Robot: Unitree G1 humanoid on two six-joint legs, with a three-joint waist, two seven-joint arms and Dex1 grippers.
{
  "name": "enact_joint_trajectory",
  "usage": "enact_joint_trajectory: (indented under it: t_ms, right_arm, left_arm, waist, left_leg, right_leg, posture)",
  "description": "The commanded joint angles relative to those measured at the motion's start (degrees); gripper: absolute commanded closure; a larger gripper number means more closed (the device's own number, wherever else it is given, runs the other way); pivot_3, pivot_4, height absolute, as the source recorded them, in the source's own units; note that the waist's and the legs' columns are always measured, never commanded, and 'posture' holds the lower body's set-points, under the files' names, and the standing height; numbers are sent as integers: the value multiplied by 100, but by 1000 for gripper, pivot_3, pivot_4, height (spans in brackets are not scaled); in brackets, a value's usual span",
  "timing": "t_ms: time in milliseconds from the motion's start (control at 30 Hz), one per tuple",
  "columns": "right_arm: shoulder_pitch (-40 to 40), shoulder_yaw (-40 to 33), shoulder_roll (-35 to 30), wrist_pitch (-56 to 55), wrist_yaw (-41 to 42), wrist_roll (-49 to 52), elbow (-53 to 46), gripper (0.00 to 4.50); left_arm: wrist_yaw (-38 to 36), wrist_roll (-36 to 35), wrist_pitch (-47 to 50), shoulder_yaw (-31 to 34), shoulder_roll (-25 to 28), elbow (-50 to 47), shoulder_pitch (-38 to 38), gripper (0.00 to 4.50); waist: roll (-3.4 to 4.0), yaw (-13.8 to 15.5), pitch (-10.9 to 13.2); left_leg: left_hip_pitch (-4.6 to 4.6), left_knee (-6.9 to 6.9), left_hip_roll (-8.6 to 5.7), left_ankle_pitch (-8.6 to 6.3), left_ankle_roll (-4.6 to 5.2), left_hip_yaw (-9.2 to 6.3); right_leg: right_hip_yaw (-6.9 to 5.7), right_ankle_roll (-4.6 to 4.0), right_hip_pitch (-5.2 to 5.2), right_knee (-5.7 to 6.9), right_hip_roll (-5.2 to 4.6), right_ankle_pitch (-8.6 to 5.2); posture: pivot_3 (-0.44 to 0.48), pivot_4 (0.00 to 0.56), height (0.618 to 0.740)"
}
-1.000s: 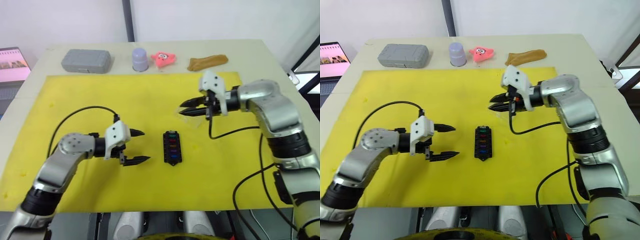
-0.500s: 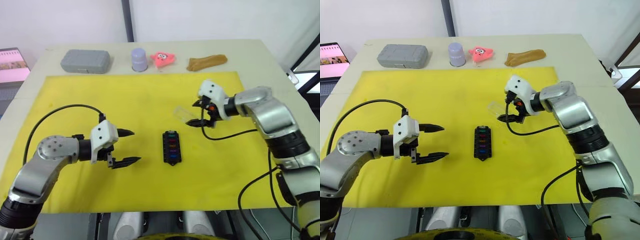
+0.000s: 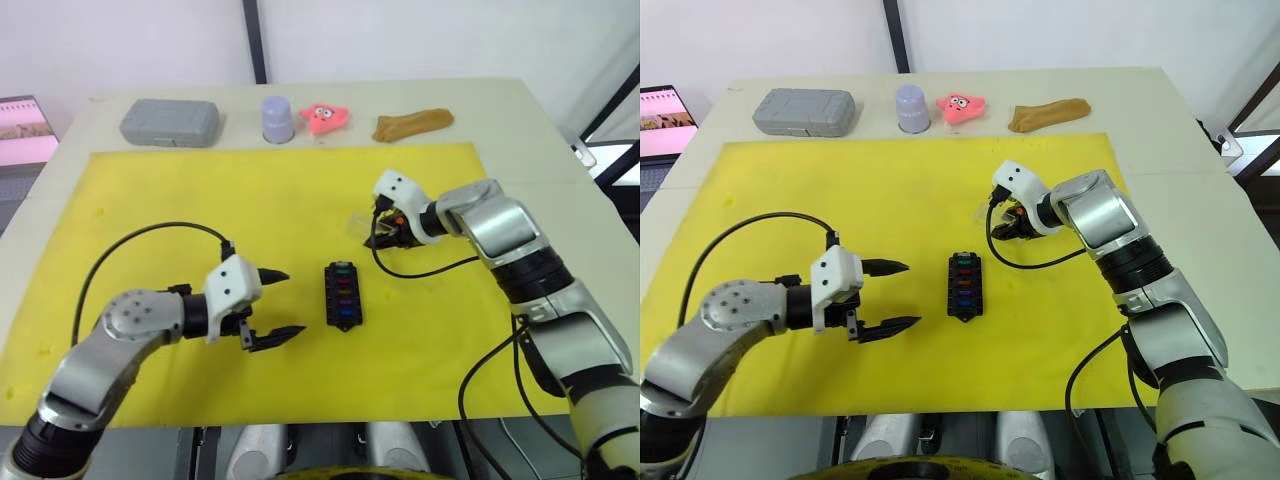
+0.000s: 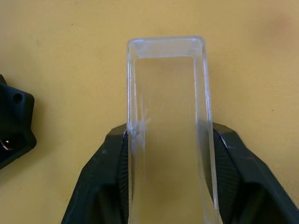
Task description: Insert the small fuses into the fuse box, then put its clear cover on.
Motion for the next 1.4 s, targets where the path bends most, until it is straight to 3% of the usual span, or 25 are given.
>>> enact_joint_trajectory:
  t_ms: [33, 333, 467, 667, 933, 1100, 1400]
  right_arm:
    - [-133, -157, -134, 143, -30, 36, -399, 2808]
    - [-358, -273, -247, 531, -100, 164, -775, 2808]
    - [-496, -360, -249, 695, -155, 256, -950, 2808]
    - [-627, -459, -265, 960, -285, 433, -1178, 2808]
    - [-712, -525, -370, 1237, -404, 632, -1484, 2808]
    - [-707, -523, -444, 1261, -485, 681, -1562, 2808]
    - [-649, -573, -473, 1197, -606, 813, -1619, 2808]
  left_arm:
    - [699, -246, 676, -321, -376, -672, 142, 0]
    - [2182, -226, 1892, -936, -1230, -1321, 172, 0]
    - [3298, 292, 2160, -1555, -2029, -1091, 133, 0]
    - [4095, 801, 2235, -2057, -2720, -679, 103, 0]
    - [4833, 1481, 2248, -2618, -3226, -225, 45, 0]
    - [5199, 1996, 2420, -2846, -3290, -35, -135, 0]
    - [5081, 2419, 2438, -2889, -2693, -415, -196, 0]
  waist:
    - [0, 0, 0]
    - [1, 4, 0]
    - [0, 12, 0]
    - [0, 23, 0]
    - [0, 46, -1]
    - [0, 136, -1]
    - [0, 85, -1]
  left_leg:
    - [0, 0, 0, -1, 2, 0]
    - [0, 1, 0, 0, 0, -1]
    - [0, 3, -1, 0, 1, 0]
    - [1, 4, -4, -1, 1, 0]
    - [1, 4, -5, -2, 3, 0]
    - [3, 5, -8, -2, 5, 0]
    - [3, 2, -2, -1, 2, 0]
  right_leg:
    - [0, 0, 0, 0, 0, 0]
    - [0, 0, 0, 3, 3, 0]
    - [1, 0, 1, 2, 1, 0]
    - [0, 0, 5, 2, 0, 0]
    - [0, 0, 6, 1, -2, 0]
    - [0, 0, 9, 1, -4, 0]
    - [1, 0, 4, 2, 2, 0]
  posture:
    - [0, 150, 731]
    - [0, 150, 731]
    - [0, 150, 731]
    - [0, 150, 731]
    - [0, 150, 731]
    - [0, 150, 731]
    - [0, 150, 731]
